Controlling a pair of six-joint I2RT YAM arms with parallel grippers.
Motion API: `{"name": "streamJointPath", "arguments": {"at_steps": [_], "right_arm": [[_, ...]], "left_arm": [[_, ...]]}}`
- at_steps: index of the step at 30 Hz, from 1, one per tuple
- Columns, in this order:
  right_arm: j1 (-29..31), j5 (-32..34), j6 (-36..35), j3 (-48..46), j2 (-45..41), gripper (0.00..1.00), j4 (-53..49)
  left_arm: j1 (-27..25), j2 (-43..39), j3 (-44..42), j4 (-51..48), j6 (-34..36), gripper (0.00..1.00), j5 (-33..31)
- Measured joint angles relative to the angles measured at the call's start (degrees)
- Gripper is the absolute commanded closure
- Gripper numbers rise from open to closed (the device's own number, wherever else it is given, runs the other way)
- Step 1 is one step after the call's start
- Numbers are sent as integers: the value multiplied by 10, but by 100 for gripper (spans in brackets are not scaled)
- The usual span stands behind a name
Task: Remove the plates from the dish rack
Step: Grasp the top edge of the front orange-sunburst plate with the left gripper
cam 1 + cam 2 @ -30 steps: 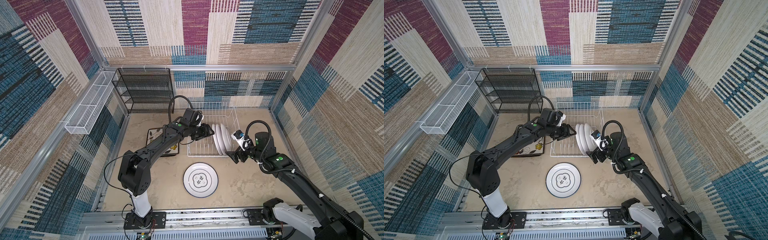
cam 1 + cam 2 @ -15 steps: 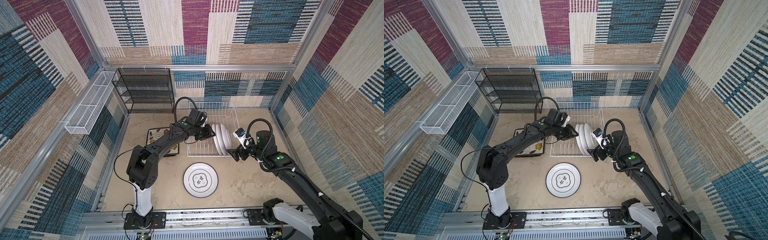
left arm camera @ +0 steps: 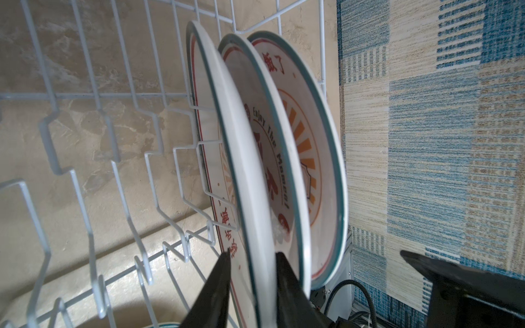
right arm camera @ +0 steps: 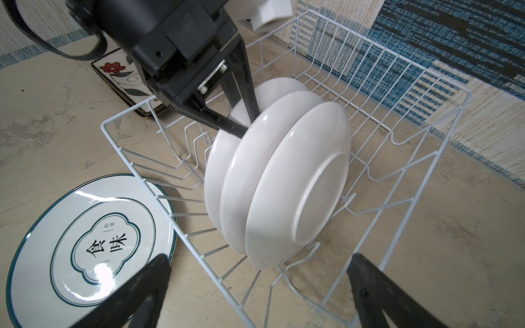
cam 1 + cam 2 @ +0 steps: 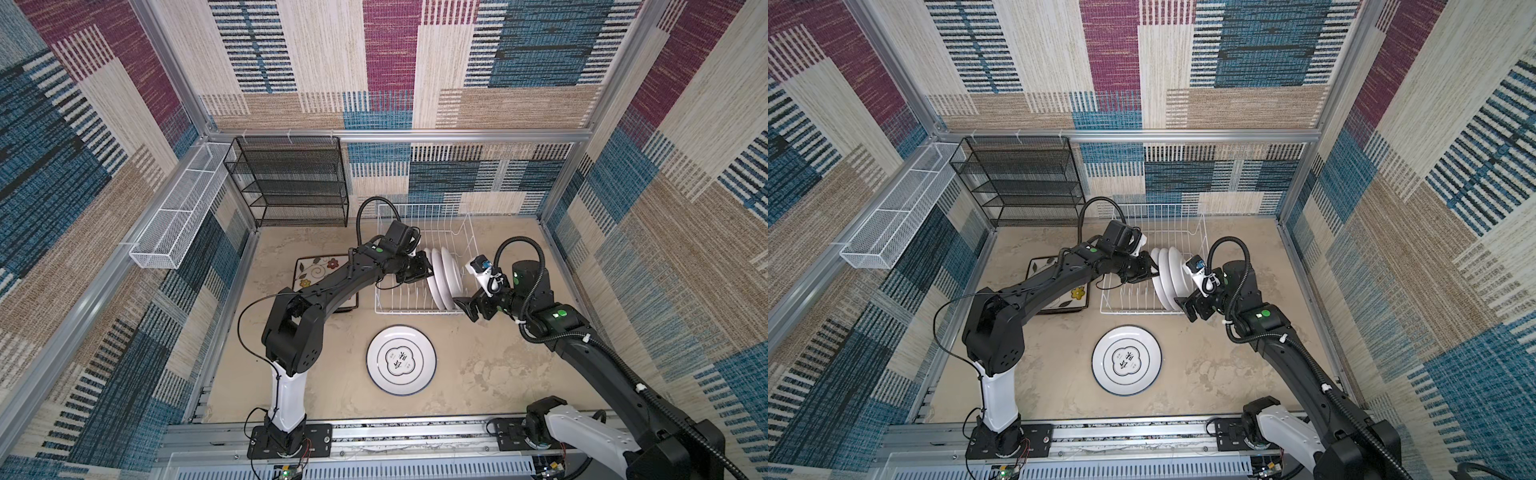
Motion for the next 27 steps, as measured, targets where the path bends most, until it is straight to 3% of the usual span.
{"name": "streamJointPath", "arguments": {"at_steps": [19,27], "right_arm": [[-1,21,0,3,-7,0,9],[-1,32,0,11,-2,0,12]], "left_arm": [[-8,-3,-39,83,-56,100,19],[-10,-8,-49,93,-58,100,20]]}}
